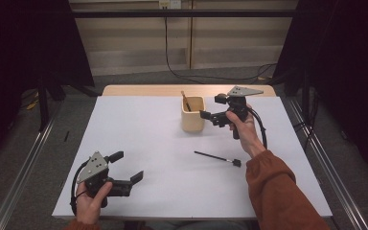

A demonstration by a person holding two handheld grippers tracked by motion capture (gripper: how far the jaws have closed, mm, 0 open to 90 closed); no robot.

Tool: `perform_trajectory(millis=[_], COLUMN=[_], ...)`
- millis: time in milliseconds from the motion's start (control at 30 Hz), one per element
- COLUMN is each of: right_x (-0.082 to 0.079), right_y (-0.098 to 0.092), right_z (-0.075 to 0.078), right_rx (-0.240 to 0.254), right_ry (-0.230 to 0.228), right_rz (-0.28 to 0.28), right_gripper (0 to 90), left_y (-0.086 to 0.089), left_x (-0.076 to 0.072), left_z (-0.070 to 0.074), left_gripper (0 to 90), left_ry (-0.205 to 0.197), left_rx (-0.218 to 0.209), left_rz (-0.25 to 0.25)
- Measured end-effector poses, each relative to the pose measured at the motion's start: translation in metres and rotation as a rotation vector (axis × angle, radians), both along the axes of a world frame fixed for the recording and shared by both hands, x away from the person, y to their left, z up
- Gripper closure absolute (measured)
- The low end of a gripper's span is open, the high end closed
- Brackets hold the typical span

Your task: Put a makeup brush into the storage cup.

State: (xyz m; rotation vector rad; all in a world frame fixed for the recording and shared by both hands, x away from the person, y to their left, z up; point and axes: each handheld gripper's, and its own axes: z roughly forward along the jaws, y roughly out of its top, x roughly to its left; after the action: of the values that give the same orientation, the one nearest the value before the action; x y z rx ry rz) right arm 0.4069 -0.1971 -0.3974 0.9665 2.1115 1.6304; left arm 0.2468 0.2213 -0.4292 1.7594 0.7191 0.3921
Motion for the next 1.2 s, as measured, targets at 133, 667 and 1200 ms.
perform_trajectory(millis=[133, 667, 1200], right_x=[-0.007, -0.04, -0.077], right_y=[-0.005, -0.023, -0.042], right_z=[-0.002, -0.008, -0.006], right_rx=[0.012, -0.001, 0.006], right_ry=[0.0, 0.016, 0.012], right_rz=[-0.006, -0.02, -0.025], right_gripper=[2.4, 2.4, 2.5], left_y=[0.0, 0.002, 0.003], left_x=[0.0, -0.001, -0.003], left_z=[0.0, 0.002, 0.003], left_gripper=[2.1, 2.1, 2.1], left_ry=[-0.005, -0.013, -0.019], left_rx=[-0.001, -0.003, -0.008], left_rz=[0.001, 0.014, 0.021])
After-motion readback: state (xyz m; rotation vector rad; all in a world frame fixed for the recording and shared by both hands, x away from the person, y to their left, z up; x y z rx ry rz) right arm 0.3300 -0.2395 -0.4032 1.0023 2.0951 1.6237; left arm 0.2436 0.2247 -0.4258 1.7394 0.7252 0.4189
